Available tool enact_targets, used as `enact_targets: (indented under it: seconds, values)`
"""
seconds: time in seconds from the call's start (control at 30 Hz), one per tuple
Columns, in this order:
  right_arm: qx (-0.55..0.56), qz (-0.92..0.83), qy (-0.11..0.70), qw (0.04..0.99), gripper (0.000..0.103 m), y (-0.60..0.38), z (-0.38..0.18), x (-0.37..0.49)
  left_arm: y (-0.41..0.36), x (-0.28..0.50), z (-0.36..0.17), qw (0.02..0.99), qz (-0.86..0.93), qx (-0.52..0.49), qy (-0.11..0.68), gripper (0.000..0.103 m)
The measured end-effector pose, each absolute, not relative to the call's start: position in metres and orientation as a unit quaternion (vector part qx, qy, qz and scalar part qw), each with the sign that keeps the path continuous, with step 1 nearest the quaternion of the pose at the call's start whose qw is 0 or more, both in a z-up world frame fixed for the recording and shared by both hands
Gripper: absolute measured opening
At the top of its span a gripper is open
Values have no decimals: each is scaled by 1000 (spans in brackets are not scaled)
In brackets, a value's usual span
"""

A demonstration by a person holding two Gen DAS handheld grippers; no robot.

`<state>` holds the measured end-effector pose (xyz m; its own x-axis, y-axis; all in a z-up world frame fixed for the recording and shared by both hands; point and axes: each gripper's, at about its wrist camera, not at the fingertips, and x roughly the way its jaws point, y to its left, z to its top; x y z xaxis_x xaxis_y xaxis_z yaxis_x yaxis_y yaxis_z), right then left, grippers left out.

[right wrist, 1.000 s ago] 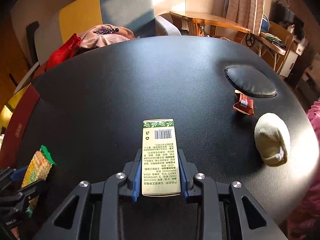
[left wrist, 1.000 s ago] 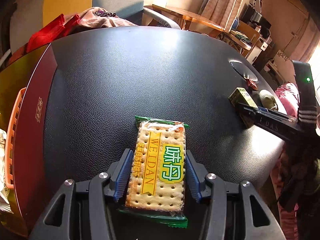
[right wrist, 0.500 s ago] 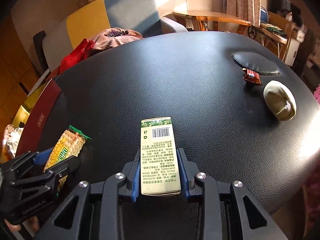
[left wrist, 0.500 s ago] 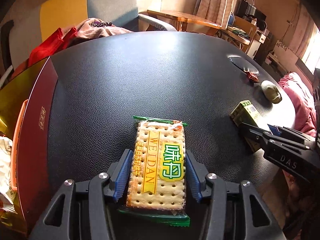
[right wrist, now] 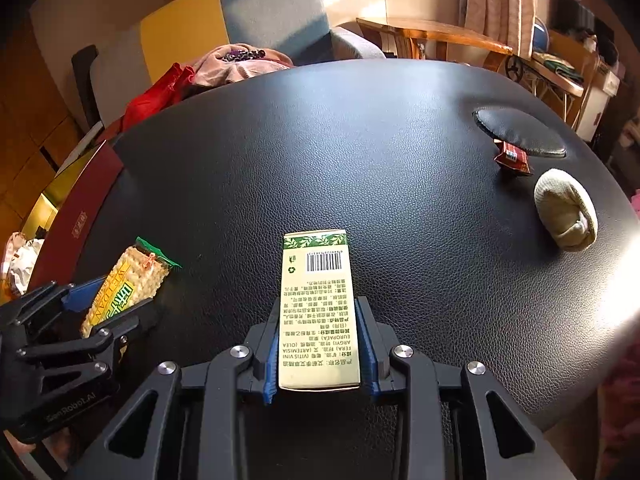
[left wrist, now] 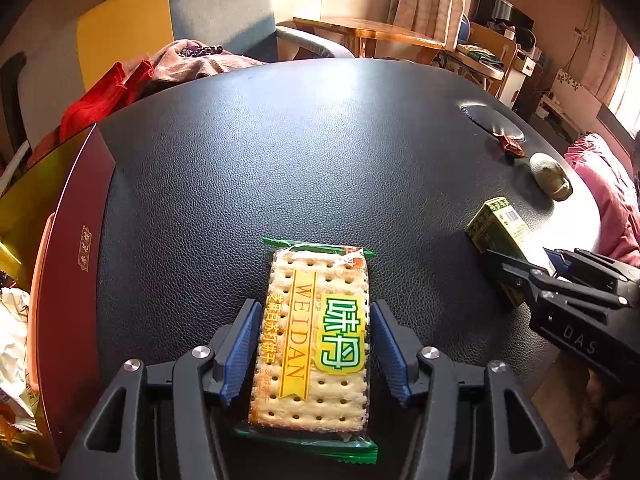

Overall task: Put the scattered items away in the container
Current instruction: 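Lift the cracker pack with the left tool while the right tool grasps the green juice box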

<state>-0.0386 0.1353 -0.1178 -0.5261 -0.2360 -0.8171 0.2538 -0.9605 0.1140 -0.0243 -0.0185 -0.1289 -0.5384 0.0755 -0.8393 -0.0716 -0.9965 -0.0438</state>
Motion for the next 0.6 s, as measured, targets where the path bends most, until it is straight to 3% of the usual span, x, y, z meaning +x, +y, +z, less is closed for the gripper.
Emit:
enact_targets:
  seconds: [0.13,0.17,0.6]
  values:
    - [452,-881,26,137,32,132,-118,-35,-17,-23,-128,34,881,-472,0,57]
    - [452,-881,26,137,32,132,-118,-35,-17,-22,-128,32,882,-470,0,50]
    - [449,-883,30,135,32,132,-118,-36,-57,-5,-96,28,887,-456,-65,50]
